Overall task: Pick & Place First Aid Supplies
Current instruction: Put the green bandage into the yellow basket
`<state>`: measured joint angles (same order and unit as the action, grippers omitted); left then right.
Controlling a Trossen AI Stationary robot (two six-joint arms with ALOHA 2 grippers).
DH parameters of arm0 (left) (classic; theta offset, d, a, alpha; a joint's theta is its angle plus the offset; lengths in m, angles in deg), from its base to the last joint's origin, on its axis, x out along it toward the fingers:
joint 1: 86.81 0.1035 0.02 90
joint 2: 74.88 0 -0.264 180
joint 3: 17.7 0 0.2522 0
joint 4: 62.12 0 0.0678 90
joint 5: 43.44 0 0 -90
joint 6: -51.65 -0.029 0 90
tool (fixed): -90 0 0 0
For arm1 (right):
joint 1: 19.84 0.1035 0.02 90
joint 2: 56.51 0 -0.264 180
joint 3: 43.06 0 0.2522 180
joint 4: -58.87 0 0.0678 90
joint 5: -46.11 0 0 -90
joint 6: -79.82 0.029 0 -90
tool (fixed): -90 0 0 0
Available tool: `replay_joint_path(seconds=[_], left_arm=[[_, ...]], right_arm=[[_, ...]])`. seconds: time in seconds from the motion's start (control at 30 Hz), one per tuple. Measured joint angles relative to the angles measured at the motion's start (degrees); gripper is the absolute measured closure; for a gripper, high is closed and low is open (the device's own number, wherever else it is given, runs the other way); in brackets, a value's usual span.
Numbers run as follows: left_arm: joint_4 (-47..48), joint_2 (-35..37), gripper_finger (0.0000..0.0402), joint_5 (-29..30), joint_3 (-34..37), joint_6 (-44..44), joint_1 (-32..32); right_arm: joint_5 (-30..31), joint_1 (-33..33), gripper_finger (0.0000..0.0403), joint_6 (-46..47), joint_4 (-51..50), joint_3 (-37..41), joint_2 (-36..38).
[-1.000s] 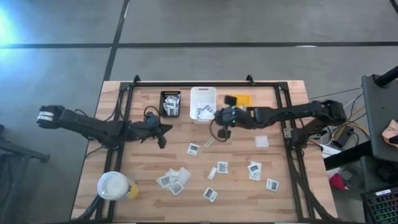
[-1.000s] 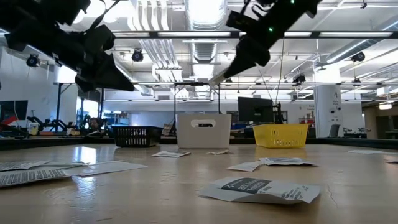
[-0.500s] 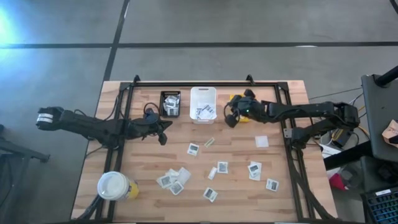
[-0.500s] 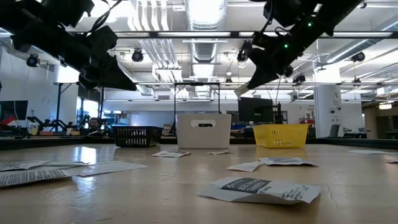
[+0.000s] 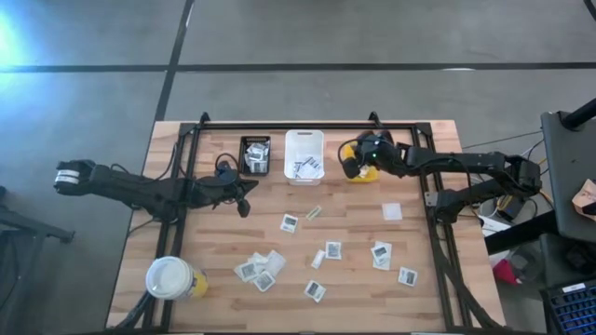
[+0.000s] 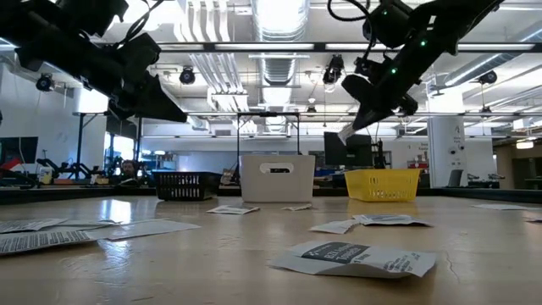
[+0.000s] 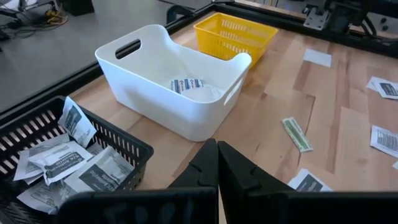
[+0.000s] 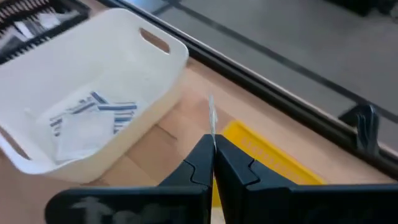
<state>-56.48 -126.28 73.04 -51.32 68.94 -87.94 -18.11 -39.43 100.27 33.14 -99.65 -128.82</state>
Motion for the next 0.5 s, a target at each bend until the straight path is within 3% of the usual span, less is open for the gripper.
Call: replay_joint_path(seconds=[0.33, 0.5], left_arm=[[0.0, 0.0, 0.0401, 0.0, 0.0, 0.0, 0.0], [0.0, 0.0, 0.0401, 0.0, 0.0, 0.0, 0.0]], right_arm=[[2.9, 0.0, 0.0394, 6.1, -11.0, 0.1, 0.0], [2.9, 0.1, 0.0394, 6.1, -11.7, 2.0, 0.0]])
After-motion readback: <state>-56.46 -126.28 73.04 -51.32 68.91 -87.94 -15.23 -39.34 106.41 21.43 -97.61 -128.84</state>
